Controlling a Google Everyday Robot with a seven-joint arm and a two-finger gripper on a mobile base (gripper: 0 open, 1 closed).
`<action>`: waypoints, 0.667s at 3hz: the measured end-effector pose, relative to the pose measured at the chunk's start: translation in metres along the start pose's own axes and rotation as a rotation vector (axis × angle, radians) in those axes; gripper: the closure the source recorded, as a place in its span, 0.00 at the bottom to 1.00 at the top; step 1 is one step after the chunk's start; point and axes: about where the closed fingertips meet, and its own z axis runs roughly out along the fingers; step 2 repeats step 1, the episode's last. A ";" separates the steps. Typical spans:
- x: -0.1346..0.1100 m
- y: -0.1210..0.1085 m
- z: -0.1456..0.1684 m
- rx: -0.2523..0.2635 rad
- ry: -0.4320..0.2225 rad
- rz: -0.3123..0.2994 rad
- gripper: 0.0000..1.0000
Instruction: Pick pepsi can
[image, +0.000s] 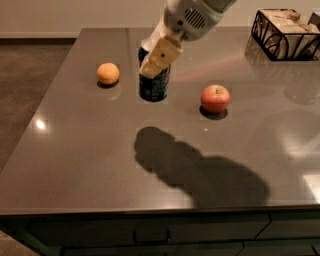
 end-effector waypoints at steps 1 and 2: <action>-0.011 -0.003 -0.019 0.020 -0.019 -0.016 1.00; -0.011 -0.003 -0.019 0.020 -0.019 -0.016 1.00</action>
Offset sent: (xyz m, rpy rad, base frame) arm 0.0000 0.0000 0.0000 0.0000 0.0000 0.0000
